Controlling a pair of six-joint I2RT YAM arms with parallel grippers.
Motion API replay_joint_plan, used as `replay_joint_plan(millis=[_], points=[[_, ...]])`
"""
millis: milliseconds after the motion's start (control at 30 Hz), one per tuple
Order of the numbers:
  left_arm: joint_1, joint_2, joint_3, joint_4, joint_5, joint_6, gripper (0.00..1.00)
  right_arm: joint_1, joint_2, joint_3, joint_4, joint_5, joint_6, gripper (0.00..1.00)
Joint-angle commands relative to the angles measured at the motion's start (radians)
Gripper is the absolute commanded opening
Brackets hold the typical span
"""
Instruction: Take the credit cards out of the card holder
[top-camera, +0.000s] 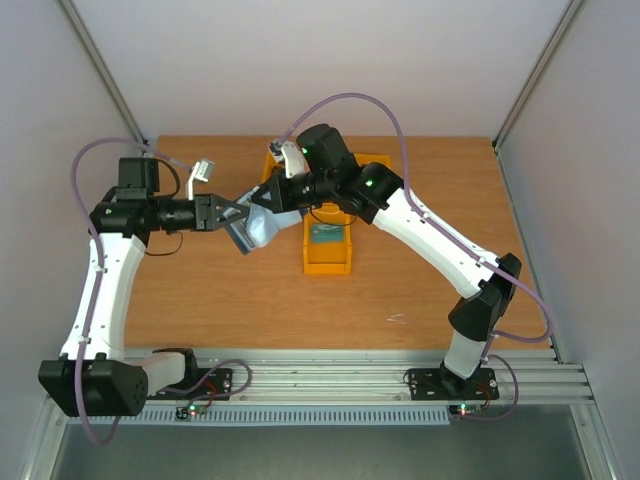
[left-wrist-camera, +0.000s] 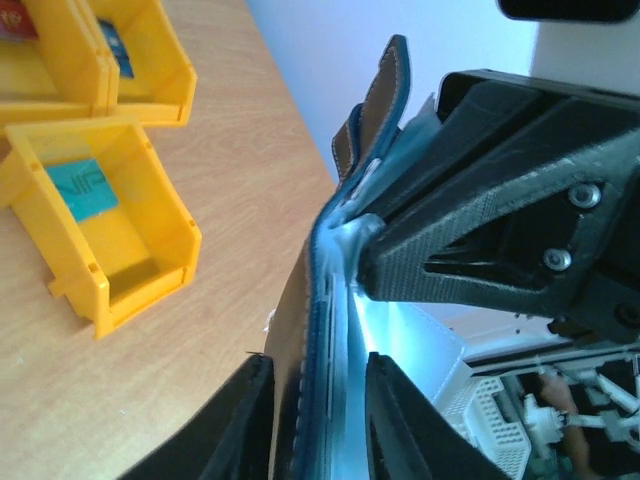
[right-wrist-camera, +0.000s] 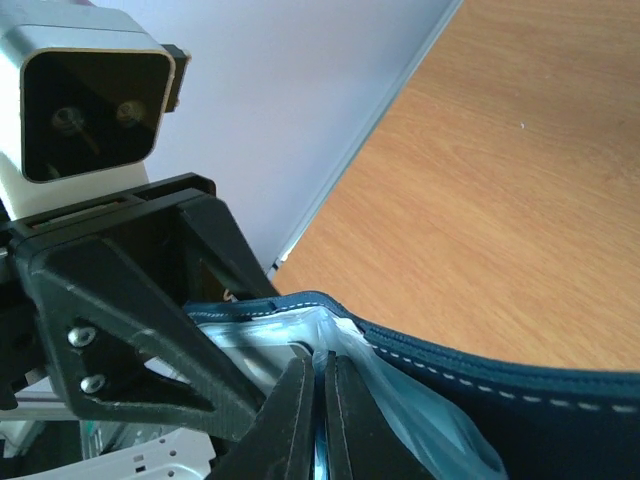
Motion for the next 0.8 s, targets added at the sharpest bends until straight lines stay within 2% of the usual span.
replay_joint_plan(millis=[0,133,233,300,333,433,500,633,767], points=[[0.002,-0.022,-0.003,-0.028,-0.015,0.065,0.22,-0.003,-0.041,0.008,0.043,-0.017,0.005,0.01],[0.001,-0.020,0.002,-0.031,-0.025,0.061,0.01,-0.004,-0.043,0.006,0.039,-0.015,0.001,0.01],[0.001,-0.020,0.008,-0.050,-0.061,0.067,0.00,-0.009,-0.046,0.004,0.023,-0.007,-0.009,0.01],[-0.002,-0.018,0.029,-0.100,-0.165,0.095,0.00,-0.015,-0.052,0.002,-0.004,0.019,-0.023,0.02],[-0.010,-0.014,0.050,-0.133,-0.265,0.134,0.00,-0.019,-0.056,0.003,-0.023,0.045,-0.032,0.06],[-0.081,0.008,0.119,-0.231,-0.716,0.334,0.00,-0.022,-0.075,0.003,-0.081,0.128,-0.071,0.15],[-0.122,0.022,0.143,-0.259,-0.966,0.447,0.00,-0.021,-0.083,0.006,-0.108,0.152,-0.129,0.19],[-0.180,0.033,0.158,-0.253,-1.316,0.589,0.00,-0.021,-0.090,0.003,-0.127,0.155,-0.147,0.23],[-0.230,0.038,0.075,-0.134,-1.701,0.728,0.00,-0.021,-0.086,-0.007,-0.092,0.071,-0.139,0.25]])
